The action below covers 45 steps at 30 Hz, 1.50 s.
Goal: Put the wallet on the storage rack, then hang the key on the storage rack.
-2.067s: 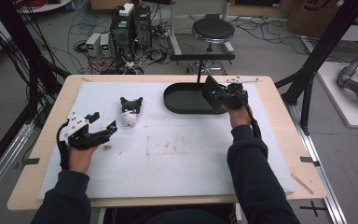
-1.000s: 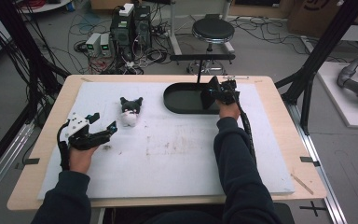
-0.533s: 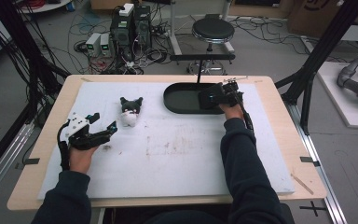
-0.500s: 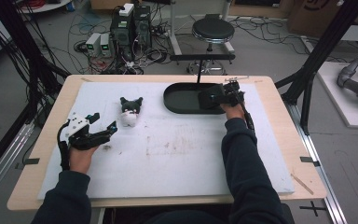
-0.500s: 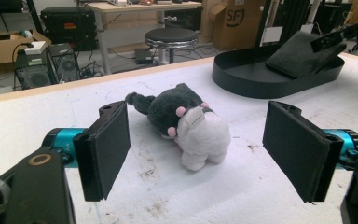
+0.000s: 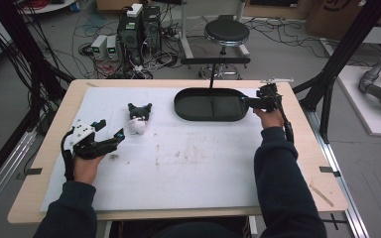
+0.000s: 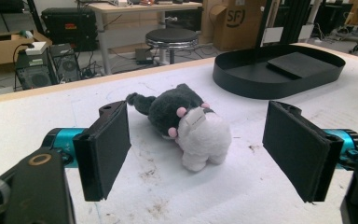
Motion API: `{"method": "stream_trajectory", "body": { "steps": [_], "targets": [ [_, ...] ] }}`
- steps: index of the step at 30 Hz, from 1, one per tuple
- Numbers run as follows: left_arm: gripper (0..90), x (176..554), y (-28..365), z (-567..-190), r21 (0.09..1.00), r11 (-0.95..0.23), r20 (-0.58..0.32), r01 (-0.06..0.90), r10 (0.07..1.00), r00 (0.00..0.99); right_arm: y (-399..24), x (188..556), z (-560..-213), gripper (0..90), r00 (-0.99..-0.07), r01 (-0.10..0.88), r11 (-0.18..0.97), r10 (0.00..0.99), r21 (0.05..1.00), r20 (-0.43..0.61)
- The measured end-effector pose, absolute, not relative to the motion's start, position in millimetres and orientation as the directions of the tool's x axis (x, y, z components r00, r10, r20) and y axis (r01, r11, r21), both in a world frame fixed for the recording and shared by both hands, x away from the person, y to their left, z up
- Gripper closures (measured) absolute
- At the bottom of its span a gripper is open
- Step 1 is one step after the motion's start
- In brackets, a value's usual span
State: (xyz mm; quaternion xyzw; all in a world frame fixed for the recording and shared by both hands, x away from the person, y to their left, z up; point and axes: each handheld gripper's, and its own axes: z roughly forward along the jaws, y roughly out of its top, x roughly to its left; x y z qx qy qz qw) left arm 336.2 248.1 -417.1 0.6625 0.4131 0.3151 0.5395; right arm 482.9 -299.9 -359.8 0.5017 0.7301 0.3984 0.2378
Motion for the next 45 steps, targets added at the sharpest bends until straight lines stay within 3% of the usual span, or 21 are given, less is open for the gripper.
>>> {"method": "stream_trajectory", "body": {
  "steps": [6, 13, 16, 30, 36, 45],
  "targets": [
    [22.8, 336, 248, -417, 0.976, -0.062, -0.042, 0.211, 0.889, 0.455, -320, 432, -353, 21.6, -0.436, 0.500, 0.254, 0.900, 0.828, -0.013],
    [22.7, 335, 248, -416, 0.976, -0.063, -0.039, 0.207, 0.891, 0.452, -326, 392, -376, 21.6, -0.442, 0.464, 0.259, 0.896, 0.847, -0.032],
    [22.7, 334, 247, -415, 0.977, -0.063, -0.037, 0.203, 0.892, 0.451, -328, 392, -383, 21.6, -0.436, 0.500, 0.262, 0.900, 0.826, -0.021],
    [22.3, 335, 245, -414, 0.972, -0.059, -0.048, 0.229, 0.899, 0.436, -327, 389, -383, 21.6, -0.422, 0.467, 0.236, 0.906, 0.852, -0.020],
    [20.9, 341, 242, -402, 0.967, -0.015, -0.094, 0.254, 0.907, 0.411, -329, 385, -382, 21.7, -0.435, 0.454, 0.236, 0.900, 0.859, -0.018],
    [20.9, 372, 223, -382, 0.958, -0.016, -0.099, 0.288, 0.919, 0.382, -330, 384, -383, 21.7, -0.447, 0.448, 0.237, 0.894, 0.862, -0.014]
  ]
}}
